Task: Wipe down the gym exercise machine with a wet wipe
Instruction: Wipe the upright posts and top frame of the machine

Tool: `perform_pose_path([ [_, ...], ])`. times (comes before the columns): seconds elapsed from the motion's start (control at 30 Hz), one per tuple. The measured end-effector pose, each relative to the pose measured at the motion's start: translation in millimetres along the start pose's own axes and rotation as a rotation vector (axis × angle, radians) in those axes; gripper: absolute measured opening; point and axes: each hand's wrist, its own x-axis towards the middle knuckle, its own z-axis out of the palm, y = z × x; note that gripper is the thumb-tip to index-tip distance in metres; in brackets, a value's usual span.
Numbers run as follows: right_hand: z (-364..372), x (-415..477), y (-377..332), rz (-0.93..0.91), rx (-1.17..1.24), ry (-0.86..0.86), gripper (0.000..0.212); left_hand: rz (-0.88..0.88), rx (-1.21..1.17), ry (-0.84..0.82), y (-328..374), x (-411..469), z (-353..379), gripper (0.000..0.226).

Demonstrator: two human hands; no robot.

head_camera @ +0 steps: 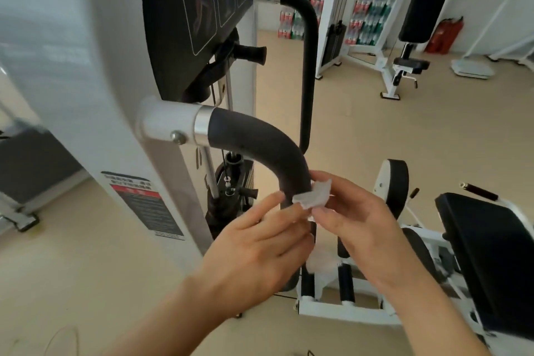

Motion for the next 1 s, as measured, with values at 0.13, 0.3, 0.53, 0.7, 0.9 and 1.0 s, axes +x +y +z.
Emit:
perform_pose_path([
  [0.13, 16.9, -15.2, 17.1, -0.006, -0.054, 0.295, 0.025, -0.396, -0.474, 0.068, 21.6, -13.5, 2.3, 0.015],
  [0.3, 12.7, -31.1, 14.6, -0.221, -0.175, 0.087, 0.020, -1.118, -1.153, 0.280, 39.9, 2.0, -16.0, 0.025],
  [0.53, 0.8, -17.0, 26.6, 0.057, -0.063, -0.243, 0.018, -1.471, -1.070, 0.568, 81.0, 9.4, -3.7, 0.019],
  [0.7, 3.3, -18.1, 34.4, 0.134, 0.068, -0.376, 0.017, -1.547, -0.911, 0.576, 102.3, -0.9, -1.8, 0.023],
  [0.9, 21.2, -23.1, 46.2, 0.137, 0.084, -0.397, 0.035, -1.558, -0.607, 0.578, 117.3, -12.1, -4.7, 0.019],
  [1.0, 31.0, -23.3, 52.7, 0.234, 0.226, -0.417, 0.036, -1.659, -0.623, 0.764, 112.5, -16.6, -6.4, 0.024],
])
